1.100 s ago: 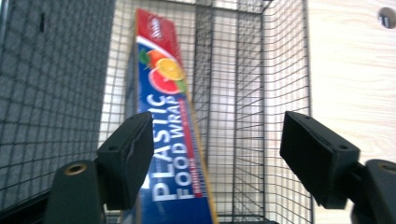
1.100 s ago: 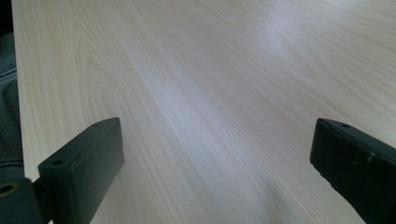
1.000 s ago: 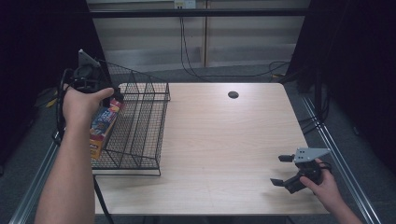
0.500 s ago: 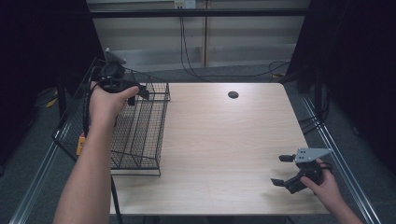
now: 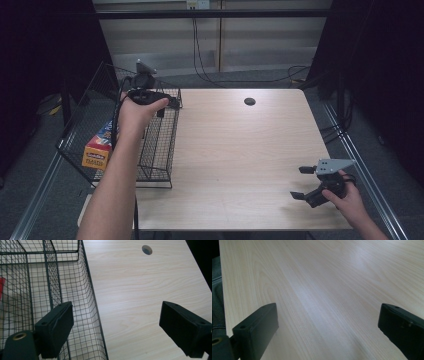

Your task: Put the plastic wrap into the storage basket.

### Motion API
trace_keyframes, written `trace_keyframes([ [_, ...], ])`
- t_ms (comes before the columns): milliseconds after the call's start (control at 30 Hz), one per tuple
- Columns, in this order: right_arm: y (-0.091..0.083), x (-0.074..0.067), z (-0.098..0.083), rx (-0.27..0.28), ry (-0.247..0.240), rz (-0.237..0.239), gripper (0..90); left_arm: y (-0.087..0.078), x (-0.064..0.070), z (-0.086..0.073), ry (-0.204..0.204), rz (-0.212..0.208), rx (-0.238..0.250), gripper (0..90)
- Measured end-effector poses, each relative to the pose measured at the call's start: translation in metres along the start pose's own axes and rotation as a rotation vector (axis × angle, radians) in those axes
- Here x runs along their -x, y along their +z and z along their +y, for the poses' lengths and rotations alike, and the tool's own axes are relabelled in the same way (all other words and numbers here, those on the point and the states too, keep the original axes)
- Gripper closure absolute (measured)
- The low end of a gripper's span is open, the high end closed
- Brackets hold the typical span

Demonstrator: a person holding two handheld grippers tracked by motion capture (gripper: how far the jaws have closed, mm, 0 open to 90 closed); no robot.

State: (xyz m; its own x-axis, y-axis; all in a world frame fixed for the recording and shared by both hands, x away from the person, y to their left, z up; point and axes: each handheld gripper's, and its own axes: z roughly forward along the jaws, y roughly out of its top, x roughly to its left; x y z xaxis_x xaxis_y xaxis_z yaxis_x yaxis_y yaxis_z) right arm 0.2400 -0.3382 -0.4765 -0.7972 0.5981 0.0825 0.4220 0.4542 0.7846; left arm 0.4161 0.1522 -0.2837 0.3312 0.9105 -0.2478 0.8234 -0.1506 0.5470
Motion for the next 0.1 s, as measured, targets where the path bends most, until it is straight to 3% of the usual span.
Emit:
trace_keyframes([
  [100,-0.0001,-0.0004,0.0,0.0,-0.002,-0.002,2.5,0.0035,0.0029,-0.0001,0.001,-0.002,0.007,11.3],
])
